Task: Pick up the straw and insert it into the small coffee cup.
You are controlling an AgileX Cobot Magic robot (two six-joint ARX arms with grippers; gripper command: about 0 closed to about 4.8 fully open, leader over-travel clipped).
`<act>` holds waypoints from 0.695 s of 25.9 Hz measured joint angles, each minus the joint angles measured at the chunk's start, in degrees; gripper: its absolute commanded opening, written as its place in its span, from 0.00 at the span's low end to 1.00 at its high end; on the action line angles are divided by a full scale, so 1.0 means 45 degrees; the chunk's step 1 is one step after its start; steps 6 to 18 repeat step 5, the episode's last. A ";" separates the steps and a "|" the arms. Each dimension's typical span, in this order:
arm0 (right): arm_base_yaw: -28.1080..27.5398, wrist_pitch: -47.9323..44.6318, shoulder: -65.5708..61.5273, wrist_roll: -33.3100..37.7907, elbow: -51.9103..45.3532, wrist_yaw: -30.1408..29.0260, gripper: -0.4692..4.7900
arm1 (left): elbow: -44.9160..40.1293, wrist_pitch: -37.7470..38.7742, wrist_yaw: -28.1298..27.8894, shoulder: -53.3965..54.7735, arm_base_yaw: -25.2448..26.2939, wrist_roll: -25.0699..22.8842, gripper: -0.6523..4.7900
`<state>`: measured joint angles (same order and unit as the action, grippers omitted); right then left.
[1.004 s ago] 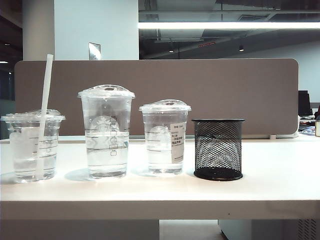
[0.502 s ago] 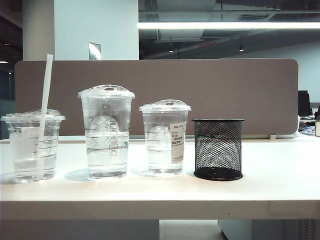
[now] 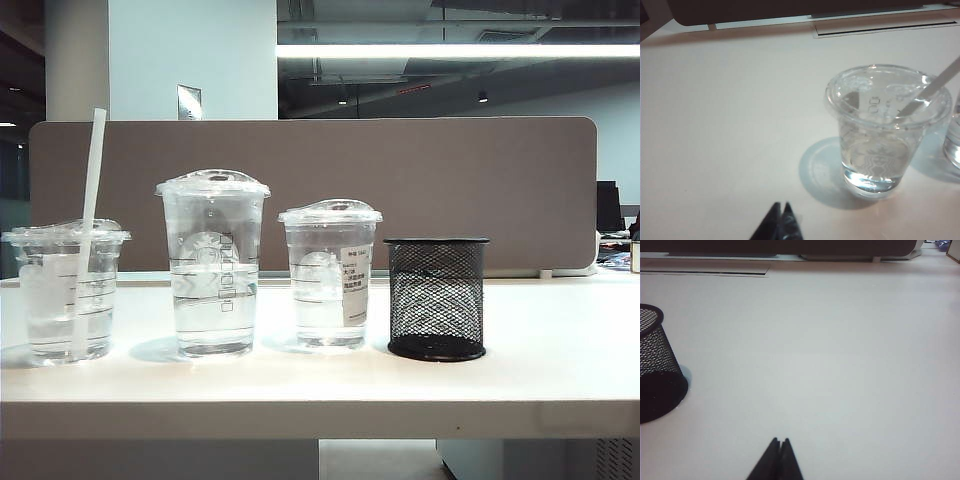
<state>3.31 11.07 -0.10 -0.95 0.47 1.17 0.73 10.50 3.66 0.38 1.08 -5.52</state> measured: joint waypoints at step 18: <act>0.0000 0.0000 0.0000 0.0000 0.0000 0.0000 0.09 | 0.0000 0.0000 0.0000 0.0000 0.0000 0.0000 0.11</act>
